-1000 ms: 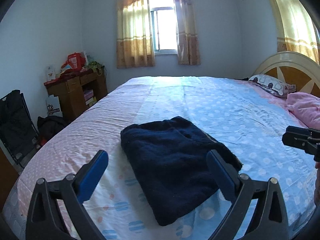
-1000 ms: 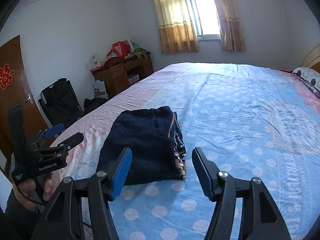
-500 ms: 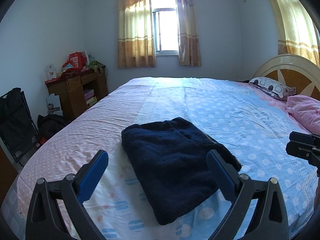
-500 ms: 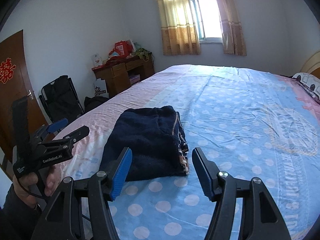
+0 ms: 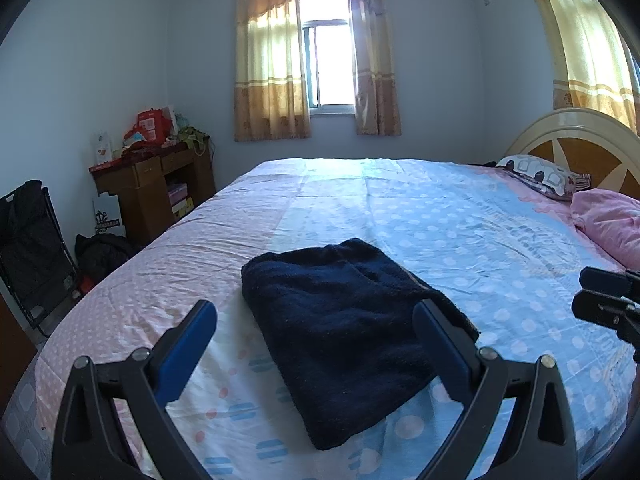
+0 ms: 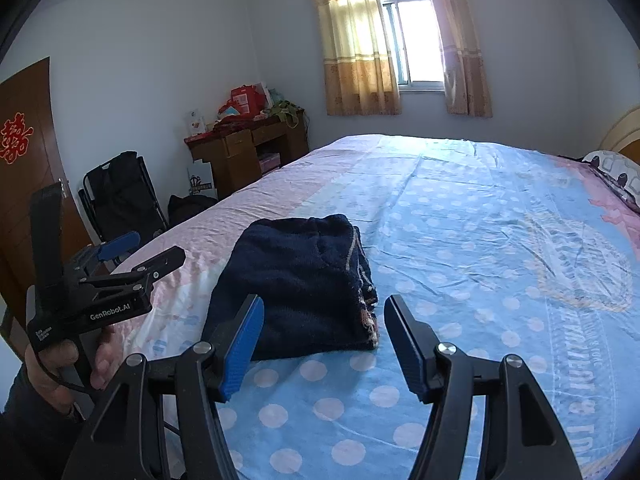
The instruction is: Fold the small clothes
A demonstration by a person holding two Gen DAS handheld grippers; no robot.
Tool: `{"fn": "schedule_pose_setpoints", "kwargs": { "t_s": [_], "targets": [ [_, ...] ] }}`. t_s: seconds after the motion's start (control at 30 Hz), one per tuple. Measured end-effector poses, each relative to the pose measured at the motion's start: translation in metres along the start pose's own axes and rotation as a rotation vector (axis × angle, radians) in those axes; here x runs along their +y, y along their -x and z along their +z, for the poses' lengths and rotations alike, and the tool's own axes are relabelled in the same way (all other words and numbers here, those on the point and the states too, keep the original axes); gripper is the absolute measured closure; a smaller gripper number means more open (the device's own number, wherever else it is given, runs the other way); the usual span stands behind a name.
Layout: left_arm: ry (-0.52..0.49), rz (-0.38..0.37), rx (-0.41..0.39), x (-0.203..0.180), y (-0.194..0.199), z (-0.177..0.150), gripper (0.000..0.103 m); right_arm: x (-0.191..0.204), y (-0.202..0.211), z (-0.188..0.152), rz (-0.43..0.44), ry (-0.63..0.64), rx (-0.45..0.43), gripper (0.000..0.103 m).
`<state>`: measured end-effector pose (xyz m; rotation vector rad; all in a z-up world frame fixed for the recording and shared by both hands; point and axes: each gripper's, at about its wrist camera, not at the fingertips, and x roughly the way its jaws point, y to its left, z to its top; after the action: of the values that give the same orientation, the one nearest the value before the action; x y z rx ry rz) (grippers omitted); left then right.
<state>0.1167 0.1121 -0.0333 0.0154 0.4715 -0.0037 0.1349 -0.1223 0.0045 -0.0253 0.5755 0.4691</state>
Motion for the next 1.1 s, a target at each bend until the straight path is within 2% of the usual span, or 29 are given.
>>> {"fn": "schedule_pose_setpoints", "kwargs": {
  "t_s": [0.4,0.9,1.1],
  "targets": [
    [0.000,0.002,0.003,-0.002,0.001,0.000,0.001,0.003,0.005,-0.002,-0.004,0.008,-0.008,0.039],
    [-0.014,0.007,-0.041,-0.005,0.012,0.006,0.000,0.003,0.027,0.002,-0.023,0.005,-0.106,0.039],
    [0.009,0.051,-0.035,0.002,0.008,0.007,0.000,0.005,0.030,0.003,-0.019,0.009,-0.122,0.038]
  ]
}}
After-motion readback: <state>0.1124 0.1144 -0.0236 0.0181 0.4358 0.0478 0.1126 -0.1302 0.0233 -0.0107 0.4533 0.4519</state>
